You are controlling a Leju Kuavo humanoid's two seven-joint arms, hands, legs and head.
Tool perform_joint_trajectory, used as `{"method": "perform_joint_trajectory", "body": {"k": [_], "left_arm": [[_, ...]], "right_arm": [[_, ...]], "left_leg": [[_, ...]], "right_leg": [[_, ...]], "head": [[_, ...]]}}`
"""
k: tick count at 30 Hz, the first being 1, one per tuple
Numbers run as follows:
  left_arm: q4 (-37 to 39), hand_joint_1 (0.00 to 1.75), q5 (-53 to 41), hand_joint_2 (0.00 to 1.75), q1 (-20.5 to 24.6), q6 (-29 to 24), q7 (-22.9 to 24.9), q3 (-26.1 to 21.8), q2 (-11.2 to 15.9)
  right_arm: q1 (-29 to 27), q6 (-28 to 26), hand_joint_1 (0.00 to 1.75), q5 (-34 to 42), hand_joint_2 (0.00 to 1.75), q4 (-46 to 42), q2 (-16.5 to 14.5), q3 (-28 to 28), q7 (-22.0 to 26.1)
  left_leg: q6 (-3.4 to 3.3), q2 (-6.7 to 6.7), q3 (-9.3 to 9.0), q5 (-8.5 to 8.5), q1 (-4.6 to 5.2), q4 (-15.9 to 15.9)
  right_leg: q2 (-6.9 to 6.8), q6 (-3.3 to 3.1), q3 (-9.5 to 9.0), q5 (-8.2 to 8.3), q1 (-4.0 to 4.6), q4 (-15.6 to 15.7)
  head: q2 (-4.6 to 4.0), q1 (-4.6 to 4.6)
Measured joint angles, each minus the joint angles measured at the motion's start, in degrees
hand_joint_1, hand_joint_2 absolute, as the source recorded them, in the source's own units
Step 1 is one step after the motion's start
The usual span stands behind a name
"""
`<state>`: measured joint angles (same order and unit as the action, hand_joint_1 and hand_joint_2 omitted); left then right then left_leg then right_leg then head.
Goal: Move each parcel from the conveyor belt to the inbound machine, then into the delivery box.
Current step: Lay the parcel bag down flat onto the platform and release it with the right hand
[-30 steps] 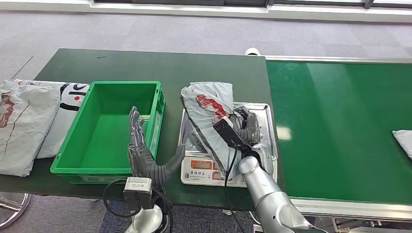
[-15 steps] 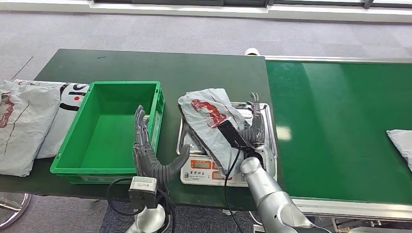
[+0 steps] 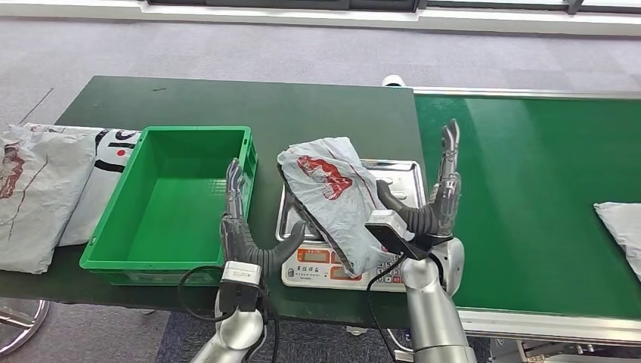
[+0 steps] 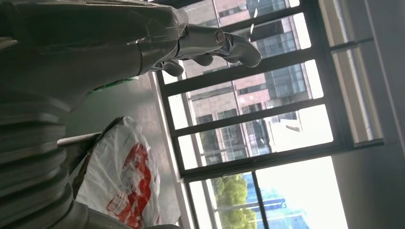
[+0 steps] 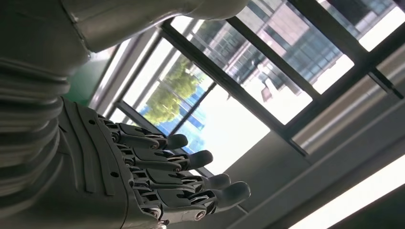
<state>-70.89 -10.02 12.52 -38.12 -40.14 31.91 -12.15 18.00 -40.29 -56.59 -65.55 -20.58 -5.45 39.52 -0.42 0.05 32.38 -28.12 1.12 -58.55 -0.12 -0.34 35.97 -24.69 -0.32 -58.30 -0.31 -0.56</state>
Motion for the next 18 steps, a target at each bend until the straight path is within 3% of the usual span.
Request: {"method": "perform_joint_trajectory", "body": {"k": [5, 10, 15, 18], "left_arm": [[11.22, 0.0, -0.48, 1.75, 6.33, 1.65, 0.08, -1.07, -1.66], [24.45, 0.0, -3.67, 1.75, 15.4, 1.23, 1.91, -3.36, -4.52], [33.25, 0.0, -5.91, 1.75, 20.69, 0.85, 3.5, -4.39, -6.32], [38.39, 0.0, -8.44, 1.75, 23.76, 1.63, 7.39, -5.45, -6.92]], "right_arm": [[-3.38, 0.01, 0.0, 4.77, 1.75, -12.63, 0.55, 1.77, 0.76], [-6.93, 0.05, 0.0, 6.74, 1.75, -23.67, 1.2, 6.3, 0.92], [-8.77, 0.08, 0.0, 7.48, 1.75, -29.23, 1.52, 9.22, 0.78], [-10.29, 0.13, 0.0, 7.79, 1.75, -31.05, 1.75, 11.31, -0.2]], "left_leg": [[-0.01, 0.02, -0.02, 0.03, 0.01, -0.02], [-0.01, 0.06, -0.02, 0.03, 0.01, -0.02], [0.0, 0.11, -0.02, 0.03, 0.01, -0.02], [0.0, 0.12, -0.01, 0.03, 0.0, -0.01]], "right_leg": [[0.03, 0.01, -0.01, 0.07, -0.01, 0.0], [0.05, 0.01, 0.0, 0.08, -0.01, -0.01], [0.1, 0.01, 0.01, 0.07, 0.0, -0.01], [0.1, 0.01, 0.01, 0.07, 0.0, -0.01]], "head": [[-0.02, -0.02], [-0.01, 0.0], [0.0, -0.02], [-0.01, -0.03]]}}
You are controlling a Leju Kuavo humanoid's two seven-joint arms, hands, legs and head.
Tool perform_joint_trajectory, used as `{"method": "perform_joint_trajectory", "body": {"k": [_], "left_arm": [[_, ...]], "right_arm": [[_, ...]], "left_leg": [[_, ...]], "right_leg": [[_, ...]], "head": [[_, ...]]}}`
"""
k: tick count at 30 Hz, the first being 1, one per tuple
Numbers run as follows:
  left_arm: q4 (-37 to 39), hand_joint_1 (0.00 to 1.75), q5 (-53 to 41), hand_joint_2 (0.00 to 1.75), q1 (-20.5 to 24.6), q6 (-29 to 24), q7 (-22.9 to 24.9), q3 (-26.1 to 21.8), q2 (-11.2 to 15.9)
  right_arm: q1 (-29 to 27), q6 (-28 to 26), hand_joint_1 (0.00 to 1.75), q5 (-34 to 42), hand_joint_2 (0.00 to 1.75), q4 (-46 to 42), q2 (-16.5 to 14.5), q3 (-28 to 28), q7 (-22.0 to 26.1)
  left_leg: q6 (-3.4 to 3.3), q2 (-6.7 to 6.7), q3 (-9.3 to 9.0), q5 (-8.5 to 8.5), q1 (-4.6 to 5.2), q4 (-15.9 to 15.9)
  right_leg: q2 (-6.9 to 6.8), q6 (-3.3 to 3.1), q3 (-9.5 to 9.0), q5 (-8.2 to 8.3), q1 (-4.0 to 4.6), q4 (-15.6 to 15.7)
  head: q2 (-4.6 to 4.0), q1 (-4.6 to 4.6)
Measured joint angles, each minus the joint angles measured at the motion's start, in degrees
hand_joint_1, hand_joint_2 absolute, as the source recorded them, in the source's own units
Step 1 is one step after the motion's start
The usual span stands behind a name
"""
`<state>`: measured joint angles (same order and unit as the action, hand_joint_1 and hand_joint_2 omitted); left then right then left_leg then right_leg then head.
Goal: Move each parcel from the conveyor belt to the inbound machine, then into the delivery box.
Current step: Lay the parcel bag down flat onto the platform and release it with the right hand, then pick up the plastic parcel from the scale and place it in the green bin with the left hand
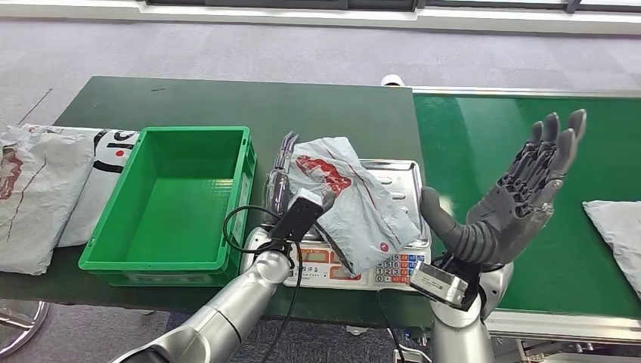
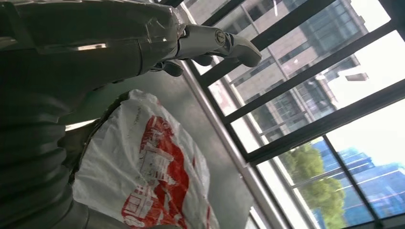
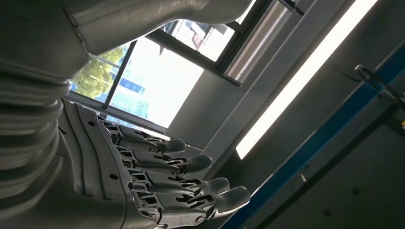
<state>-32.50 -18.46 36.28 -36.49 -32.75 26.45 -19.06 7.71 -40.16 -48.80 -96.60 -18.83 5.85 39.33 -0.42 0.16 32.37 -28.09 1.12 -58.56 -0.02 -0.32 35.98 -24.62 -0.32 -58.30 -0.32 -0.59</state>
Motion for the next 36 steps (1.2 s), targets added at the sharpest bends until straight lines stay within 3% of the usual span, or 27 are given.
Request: {"method": "perform_joint_trajectory", "body": {"k": [6, 13, 28, 30, 32, 34, 36], "left_arm": [[7.59, 0.0, -5.01, 1.75, 4.31, 1.98, 8.27, -2.3, -0.53], [11.21, 0.0, -6.47, 1.75, 6.0, 4.86, 16.06, -0.03, -0.65], [13.83, 0.0, -4.07, 1.75, 5.74, 6.67, 18.32, 7.49, -0.66], [14.1, 0.23, -3.34, 1.75, 5.73, 7.23, 17.64, 8.15, -0.66], [14.35, 1.1, -2.87, 1.75, 5.71, 7.9, 17.04, 8.76, -0.67], [14.63, 1.75, -2.78, 1.75, 5.66, 8.68, 16.84, 9.43, -0.67], [14.96, 1.75, -3.01, 1.75, 5.61, 10.38, 16.82, 10.22, -0.67]], "right_arm": [[-1.74, 0.04, 0.0, 1.55, 1.75, -0.65, 0.48, 2.8, 0.58], [-3.0, 0.05, 0.0, 2.08, 1.75, 1.3, 0.72, 4.84, 0.96], [-2.34, 0.05, 0.0, 2.14, 1.75, 4.83, 0.82, 7.2, 1.06], [-2.22, 0.05, 0.0, 2.14, 1.75, 5.67, 0.82, 7.39, 1.06], [-2.1, 0.05, 0.0, 2.16, 1.75, 6.46, 0.82, 7.52, 1.06], [-1.99, 0.05, 0.0, 2.31, 1.75, 7.14, 0.82, 7.68, 1.07], [-1.88, 0.05, 0.0, 2.58, 1.75, 7.75, 0.82, 7.87, 1.07]], "left_leg": [[0.0, 0.07, -0.02, 0.0, 0.0, 0.0], [0.0, 0.09, -0.01, 0.0, 0.0, 0.0], [0.0, 0.09, 0.0, 0.0, 0.0, 0.0], [0.0, 0.08, 0.0, 0.0, 0.0, 0.0], [0.0, 0.08, 0.0, 0.0, 0.0, 0.0], [0.0, 0.08, 0.0, 0.0, 0.0, 0.0], [0.0, 0.07, 0.0, 0.0, 0.0, 0.0]], "right_leg": [[0.05, 0.0, 0.01, 0.0, 0.0, 0.0], [0.08, 0.0, 0.02, 0.0, 0.0, 0.0], [0.08, 0.0, 0.02, 0.0, 0.0, 0.0], [0.08, 0.0, 0.02, 0.0, 0.0, 0.0], [0.08, 0.0, 0.02, 0.0, 0.0, 0.0], [0.08, 0.0, 0.02, 0.0, 0.0, 0.0], [0.07, 0.0, 0.02, 0.0, 0.0, 0.0]], "head": [[0.01, 0.01], [-0.01, 0.02], [0.01, 0.02], [0.01, 0.02], [0.01, 0.02], [0.0, 0.02], [0.01, 0.02]]}}
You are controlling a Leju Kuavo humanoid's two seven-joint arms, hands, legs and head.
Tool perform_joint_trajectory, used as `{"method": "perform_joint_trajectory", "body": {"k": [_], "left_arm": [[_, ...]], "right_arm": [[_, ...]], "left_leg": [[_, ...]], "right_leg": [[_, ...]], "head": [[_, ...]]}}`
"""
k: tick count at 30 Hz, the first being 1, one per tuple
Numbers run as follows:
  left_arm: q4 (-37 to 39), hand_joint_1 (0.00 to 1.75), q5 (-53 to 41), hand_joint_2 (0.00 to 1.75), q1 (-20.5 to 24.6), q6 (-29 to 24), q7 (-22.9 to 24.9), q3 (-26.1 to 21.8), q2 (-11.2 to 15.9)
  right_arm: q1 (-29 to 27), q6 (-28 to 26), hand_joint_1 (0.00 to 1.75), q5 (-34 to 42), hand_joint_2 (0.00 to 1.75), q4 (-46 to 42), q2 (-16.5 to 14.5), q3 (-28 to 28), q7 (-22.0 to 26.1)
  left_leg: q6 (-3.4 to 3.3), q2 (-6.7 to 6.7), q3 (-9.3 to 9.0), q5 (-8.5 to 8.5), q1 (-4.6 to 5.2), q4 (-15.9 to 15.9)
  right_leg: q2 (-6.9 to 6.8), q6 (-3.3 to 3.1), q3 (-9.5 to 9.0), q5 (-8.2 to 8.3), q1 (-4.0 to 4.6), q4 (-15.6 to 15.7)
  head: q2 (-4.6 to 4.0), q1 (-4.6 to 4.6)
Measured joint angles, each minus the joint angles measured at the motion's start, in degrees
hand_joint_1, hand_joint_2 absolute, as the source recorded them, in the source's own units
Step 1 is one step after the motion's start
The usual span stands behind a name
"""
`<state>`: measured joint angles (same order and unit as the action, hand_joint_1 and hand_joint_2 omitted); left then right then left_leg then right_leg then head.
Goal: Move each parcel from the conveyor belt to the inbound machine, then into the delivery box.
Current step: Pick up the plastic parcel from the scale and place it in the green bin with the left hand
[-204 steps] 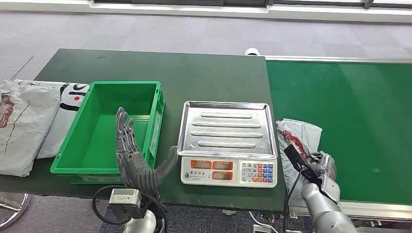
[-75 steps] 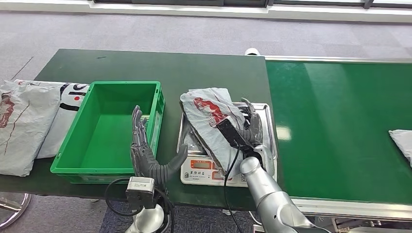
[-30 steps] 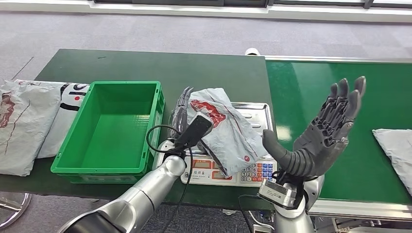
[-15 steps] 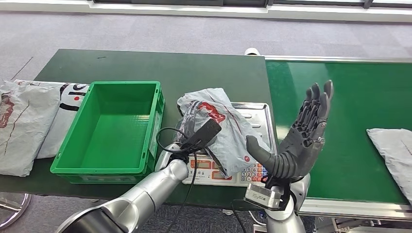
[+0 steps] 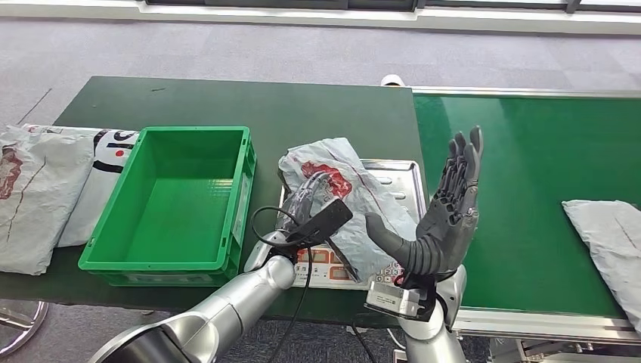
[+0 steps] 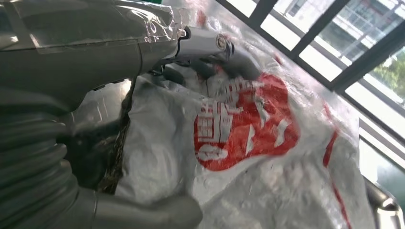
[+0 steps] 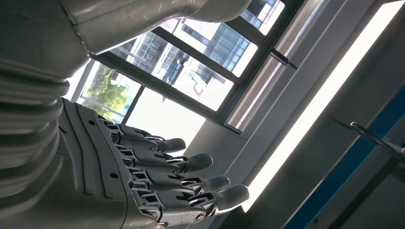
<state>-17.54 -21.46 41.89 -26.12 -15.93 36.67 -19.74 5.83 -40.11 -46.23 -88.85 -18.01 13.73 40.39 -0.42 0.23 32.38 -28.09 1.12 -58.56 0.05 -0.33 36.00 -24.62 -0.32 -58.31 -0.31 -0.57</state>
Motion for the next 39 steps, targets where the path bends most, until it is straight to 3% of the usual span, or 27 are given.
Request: {"method": "perform_joint_trajectory", "body": {"k": [8, 16, 19, 22, 24, 27, 30, 32, 39], "left_arm": [[0.98, 1.75, -2.93, 1.75, 0.62, 8.83, 1.28, 3.74, 0.0], [1.16, 1.75, -3.7, 1.75, 1.4, 11.14, 1.7, 5.83, 0.0], [1.22, 1.75, -4.69, 1.75, 1.21, 6.8, 1.96, 6.23, 0.02], [-0.42, 1.75, -12.37, 1.75, -0.46, -5.81, 3.46, 5.59, 0.07], [-5.26, 1.75, -25.95, 1.75, -2.67, -11.91, 2.28, 1.53, 0.14], [-15.31, 1.75, -42.56, 1.75, -5.95, -13.86, -3.22, -10.59, 0.13], [-23.56, 1.75, -41.94, 1.75, -7.08, -14.05, -6.76, -22.09, 0.12], [-27.22, 1.75, -40.91, 1.75, -7.11, -14.12, -7.96, -27.29, 0.11], [-34.28, 1.75, -41.08, 1.75, -6.83, -14.15, -11.28, -37.92, 0.09]], "right_arm": [[0.27, 0.0, 0.0, 0.66, 1.75, 1.65, 0.0, 0.46, -0.01], [0.38, 0.0, 0.0, 1.1, 1.75, 2.59, 0.0, 0.47, -0.02], [0.4, 0.0, 0.0, 1.2, 1.75, 2.87, 0.0, 0.42, -0.02], [0.29, -0.01, 0.0, 0.97, 1.75, 2.9, 0.0, 0.14, -0.02], [0.18, -0.02, 0.0, 0.75, 1.75, 2.89, 0.0, -0.33, -0.02], [0.08, -0.02, 0.0, 0.59, 1.75, 2.89, 0.0, -0.93, -0.02], [-0.05, -0.03, 0.0, 0.71, 1.75, 2.89, 0.0, -1.55, -0.04], [-0.14, -0.03, 0.0, 0.76, 1.75, 2.88, 0.0, -1.89, -0.03], [-0.29, -0.02, 0.0, 0.78, 1.75, 2.73, 0.0, -2.34, -0.02]], "left_leg": [[0.0, -0.11, -0.04, 0.0, 0.0, 0.0], [0.0, -0.11, -0.18, 0.0, 0.0, 0.01], [0.0, -0.09, -0.22, 0.0, 0.0, 0.01], [0.0, 0.01, -0.2, 0.0, 0.0, 0.0], [0.0, 0.0, -0.14, 0.01, 0.0, 0.0], [0.04, 0.19, -0.11, -0.01, 0.0, 0.0], [0.09, 0.55, -0.11, -0.06, 0.0, 0.01], [0.08, 0.47, -0.09, -0.02, -0.01, 0.01], [0.12, 0.31, -0.04, 0.08, -0.03, 0.01]], "right_leg": [[-0.1, 0.0, -0.1, -0.02, 0.0, 0.0], [-0.11, 0.0, -0.23, -0.03, 0.0, 0.0], [-0.09, -0.01, -0.26, -0.03, 0.0, 0.0], [0.0, -0.01, -0.17, -0.01, 0.0, 0.0], [-0.01, -0.01, -0.13, -0.01, 0.0, 0.0], [0.14, -0.05, -0.06, 0.03, 0.0, -0.02], [0.45, -0.12, 0.08, 0.09, 0.0, -0.03], [0.37, -0.13, 0.09, 0.09, 0.02, -0.03], [0.23, -0.13, 0.09, 0.09, 0.04, -0.07]], "head": [[0.0, -0.01], [-0.01, -0.01], [-0.01, -0.01], [0.01, -0.01], [0.01, -0.02], [0.0, -0.03], [-0.01, 0.0], [0.01, 0.0], [-0.01, -0.01]]}}
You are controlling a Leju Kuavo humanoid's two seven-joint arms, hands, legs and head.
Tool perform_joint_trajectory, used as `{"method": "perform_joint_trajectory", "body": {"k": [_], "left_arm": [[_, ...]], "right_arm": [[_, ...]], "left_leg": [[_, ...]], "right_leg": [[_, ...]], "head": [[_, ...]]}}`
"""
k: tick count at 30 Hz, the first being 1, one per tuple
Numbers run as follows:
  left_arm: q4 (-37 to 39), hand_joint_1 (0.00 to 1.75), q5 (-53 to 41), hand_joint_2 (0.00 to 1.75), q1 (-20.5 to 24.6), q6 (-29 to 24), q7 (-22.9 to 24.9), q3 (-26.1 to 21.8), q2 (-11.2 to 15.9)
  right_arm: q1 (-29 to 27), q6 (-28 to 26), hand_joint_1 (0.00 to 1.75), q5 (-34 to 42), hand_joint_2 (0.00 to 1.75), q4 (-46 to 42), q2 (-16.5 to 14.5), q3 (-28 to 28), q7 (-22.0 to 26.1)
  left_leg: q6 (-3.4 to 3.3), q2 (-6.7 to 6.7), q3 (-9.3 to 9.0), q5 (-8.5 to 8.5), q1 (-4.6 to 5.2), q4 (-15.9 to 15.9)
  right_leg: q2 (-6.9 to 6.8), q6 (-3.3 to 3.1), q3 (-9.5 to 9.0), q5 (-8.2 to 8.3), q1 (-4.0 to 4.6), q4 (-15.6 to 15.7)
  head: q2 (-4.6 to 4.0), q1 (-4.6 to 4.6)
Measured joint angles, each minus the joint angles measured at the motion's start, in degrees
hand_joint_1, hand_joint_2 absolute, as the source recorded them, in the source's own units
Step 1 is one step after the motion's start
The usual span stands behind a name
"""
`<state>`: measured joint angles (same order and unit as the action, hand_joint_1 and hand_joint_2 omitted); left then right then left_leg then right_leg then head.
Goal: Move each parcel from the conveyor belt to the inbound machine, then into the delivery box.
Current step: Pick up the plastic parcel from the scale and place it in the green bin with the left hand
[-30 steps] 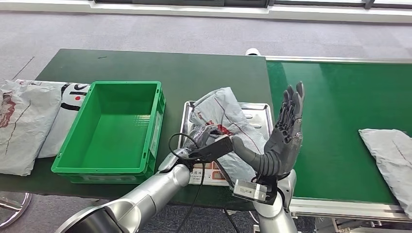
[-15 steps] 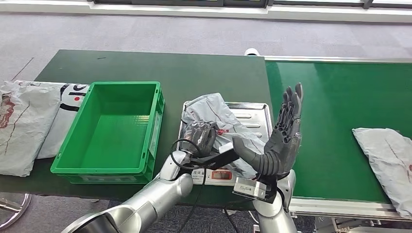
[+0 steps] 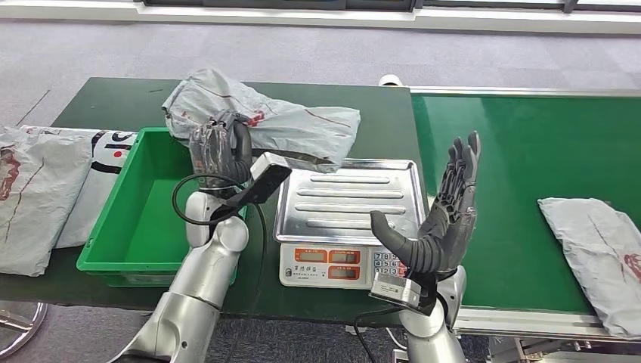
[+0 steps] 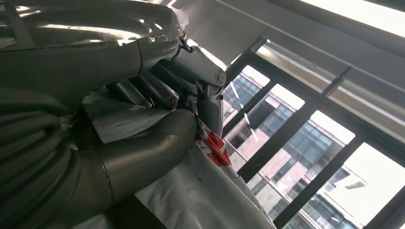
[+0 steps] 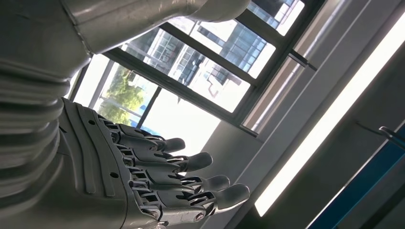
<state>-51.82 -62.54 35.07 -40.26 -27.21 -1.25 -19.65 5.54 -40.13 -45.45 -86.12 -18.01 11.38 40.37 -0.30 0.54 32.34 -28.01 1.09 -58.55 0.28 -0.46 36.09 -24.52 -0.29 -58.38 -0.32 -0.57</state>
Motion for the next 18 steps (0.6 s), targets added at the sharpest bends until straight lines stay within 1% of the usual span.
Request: {"method": "perform_joint_trajectory", "body": {"k": [6, 10, 14, 18], "left_arm": [[-0.85, 1.75, -0.53, 1.75, 0.98, 0.0, -0.67, -6.3, 0.03], [-0.58, 1.75, -1.49, 1.75, 1.97, 0.01, -1.69, -12.32, 0.04], [0.19, 1.75, -2.58, 1.75, 2.9, 0.02, -4.78, -18.02, 0.05], [1.48, 1.75, -3.13, 1.75, 3.95, 0.02, -8.27, -26.05, 0.06]], "right_arm": [[-0.31, 0.0, 0.0, 0.48, 1.75, -0.6, 0.0, -0.15, 0.01], [-0.41, 0.0, 0.0, 0.49, 1.75, -0.96, 0.0, -0.16, 0.01], [-0.6, 0.0, 0.0, 0.49, 1.75, -1.1, 0.0, -0.2, 0.0], [-0.65, 0.0, 0.0, 0.5, 1.75, -1.31, 0.0, -0.23, 0.0]], "left_leg": [[0.0, 0.0, 0.02, 0.0, 0.01, 0.0], [0.0, 0.02, 0.01, 0.0, 0.0, 0.0], [0.0, 0.0, 0.03, 0.0, 0.0, 0.0], [0.01, 0.07, 0.02, 0.0, 0.0, 0.01]], "right_leg": [[0.0, 0.0, 0.0, 0.0, -0.01, 0.0], [0.01, 0.0, 0.02, 0.0, 0.0, 0.0], [0.0, 0.0, 0.03, 0.0, 0.0, 0.0], [0.06, -0.01, 0.06, 0.0, 0.0, -0.01]], "head": [[0.01, 0.0], [0.01, 0.0], [0.01, -0.01], [0.01, 0.0]]}}
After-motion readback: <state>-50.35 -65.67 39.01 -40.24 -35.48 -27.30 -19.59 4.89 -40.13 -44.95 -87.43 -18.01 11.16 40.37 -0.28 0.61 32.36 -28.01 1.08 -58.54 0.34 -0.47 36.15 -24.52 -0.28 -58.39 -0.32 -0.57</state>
